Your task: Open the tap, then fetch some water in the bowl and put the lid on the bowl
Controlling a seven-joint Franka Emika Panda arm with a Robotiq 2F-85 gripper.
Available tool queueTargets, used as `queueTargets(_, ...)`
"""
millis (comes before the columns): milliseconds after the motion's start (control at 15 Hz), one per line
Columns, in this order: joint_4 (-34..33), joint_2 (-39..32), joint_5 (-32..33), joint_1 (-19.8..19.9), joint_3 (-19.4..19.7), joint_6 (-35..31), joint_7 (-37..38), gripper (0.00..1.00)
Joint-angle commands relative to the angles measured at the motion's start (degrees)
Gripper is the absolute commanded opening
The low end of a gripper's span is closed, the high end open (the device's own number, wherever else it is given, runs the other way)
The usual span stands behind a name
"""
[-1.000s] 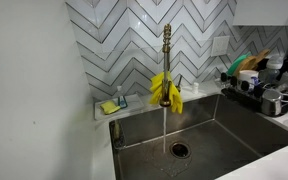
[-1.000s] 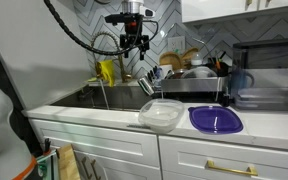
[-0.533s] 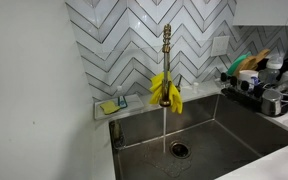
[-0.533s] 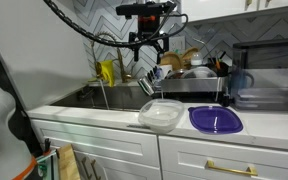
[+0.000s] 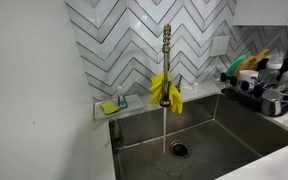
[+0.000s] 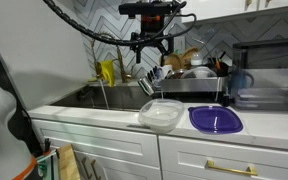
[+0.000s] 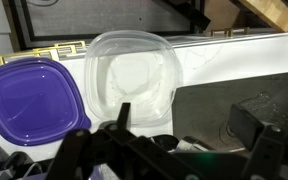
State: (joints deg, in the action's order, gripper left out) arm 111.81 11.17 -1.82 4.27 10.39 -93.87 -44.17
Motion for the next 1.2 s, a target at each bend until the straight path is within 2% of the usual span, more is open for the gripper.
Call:
queueTargets(0, 2.7, -2.7, 3.4, 1.5, 0.8, -4.2, -0.6, 1.00)
queueTargets(400, 6.9, -7.7, 0.8, 4.4, 2.9, -12.6, -4.4, 1.00)
queueTargets(933, 13.5, -11.5, -6.7, 6.1, 2.3, -27.3, -1.7, 1.00)
queueTargets(1000, 13.9, -12.0, -8.0, 6.1, 2.2, -29.0, -1.5, 0.98)
queueTargets(1067, 14.2, -12.5, -9.4, 6.1, 2.0, -30.6, -1.6, 0.92)
queueTargets(1133, 14.5, -12.9, -10.2, 6.1, 1.9, -31.9, -1.4, 0.74)
